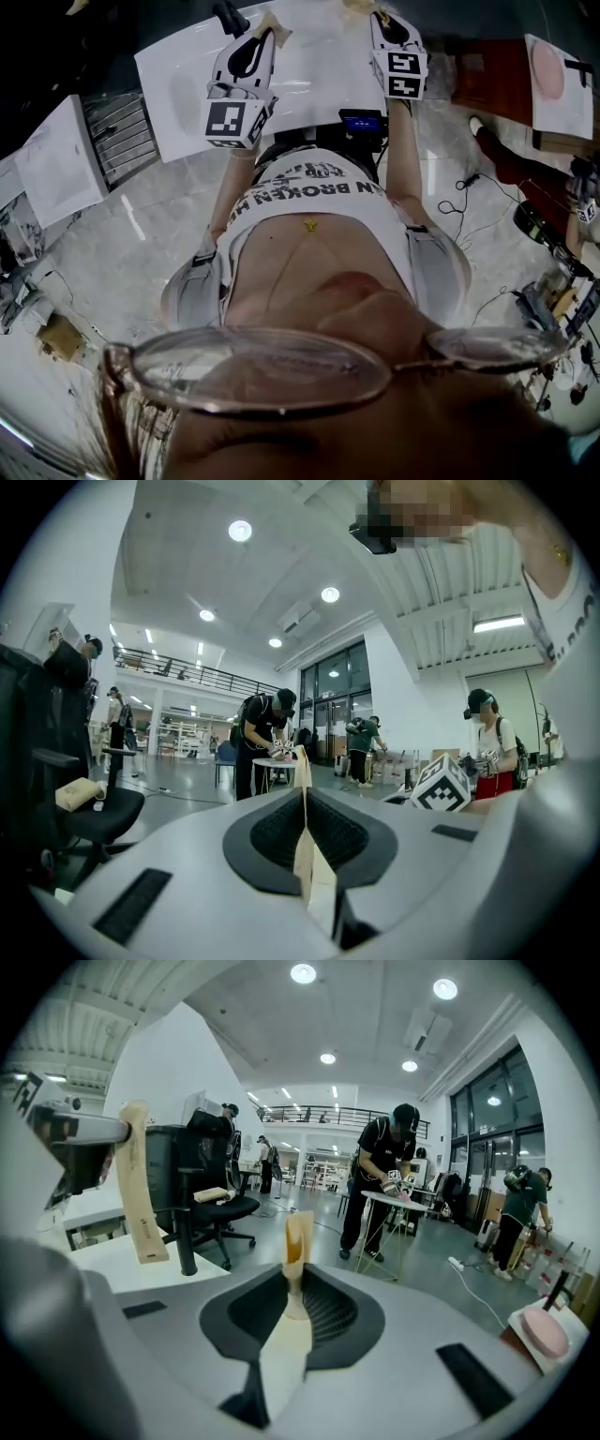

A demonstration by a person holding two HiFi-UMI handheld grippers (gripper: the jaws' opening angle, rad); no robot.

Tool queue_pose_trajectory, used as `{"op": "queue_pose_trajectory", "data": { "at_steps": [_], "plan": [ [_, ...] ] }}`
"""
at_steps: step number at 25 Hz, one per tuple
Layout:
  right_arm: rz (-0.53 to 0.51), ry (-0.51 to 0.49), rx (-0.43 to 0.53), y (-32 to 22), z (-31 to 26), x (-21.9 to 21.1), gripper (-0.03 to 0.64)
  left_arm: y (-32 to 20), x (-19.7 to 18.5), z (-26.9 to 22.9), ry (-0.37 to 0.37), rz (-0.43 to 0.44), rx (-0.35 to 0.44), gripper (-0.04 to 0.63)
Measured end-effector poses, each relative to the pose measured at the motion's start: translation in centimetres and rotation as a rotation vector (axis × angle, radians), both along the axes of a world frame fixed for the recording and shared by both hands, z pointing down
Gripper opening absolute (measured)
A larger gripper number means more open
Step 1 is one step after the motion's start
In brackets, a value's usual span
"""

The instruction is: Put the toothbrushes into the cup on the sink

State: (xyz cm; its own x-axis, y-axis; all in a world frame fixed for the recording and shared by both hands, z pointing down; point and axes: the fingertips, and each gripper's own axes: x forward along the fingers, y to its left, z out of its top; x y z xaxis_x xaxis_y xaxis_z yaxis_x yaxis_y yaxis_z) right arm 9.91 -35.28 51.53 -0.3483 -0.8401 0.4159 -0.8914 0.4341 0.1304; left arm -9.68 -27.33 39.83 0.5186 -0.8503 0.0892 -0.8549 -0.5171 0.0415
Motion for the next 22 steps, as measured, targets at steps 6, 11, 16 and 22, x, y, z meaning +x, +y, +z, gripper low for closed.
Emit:
{"op": "queue_pose_trajectory", "data": {
  "at_steps": [6,11,16,22],
  "plan": [
    [0.017,-0.030,-0.066,-1.0,2.9,0.2,0.061,1.1,-0.7,0.2,-0.005,-0.045,-0.015,0.021],
    [0.018,0.018,-0.105,-1.2,5.0,0.1,0.061,1.5,-1.4,0.3,-0.009,-0.070,-0.018,0.021],
    [0.011,0.015,-0.119,-1.6,5.9,-0.1,0.061,1.7,-1.5,0.3,-0.004,-0.081,-0.013,0.021],
    [0.005,-0.063,-0.115,-1.1,5.1,-0.1,0.140,2.0,-1.7,0.4,-0.003,-0.089,-0.013,0.021]
  ]
}}
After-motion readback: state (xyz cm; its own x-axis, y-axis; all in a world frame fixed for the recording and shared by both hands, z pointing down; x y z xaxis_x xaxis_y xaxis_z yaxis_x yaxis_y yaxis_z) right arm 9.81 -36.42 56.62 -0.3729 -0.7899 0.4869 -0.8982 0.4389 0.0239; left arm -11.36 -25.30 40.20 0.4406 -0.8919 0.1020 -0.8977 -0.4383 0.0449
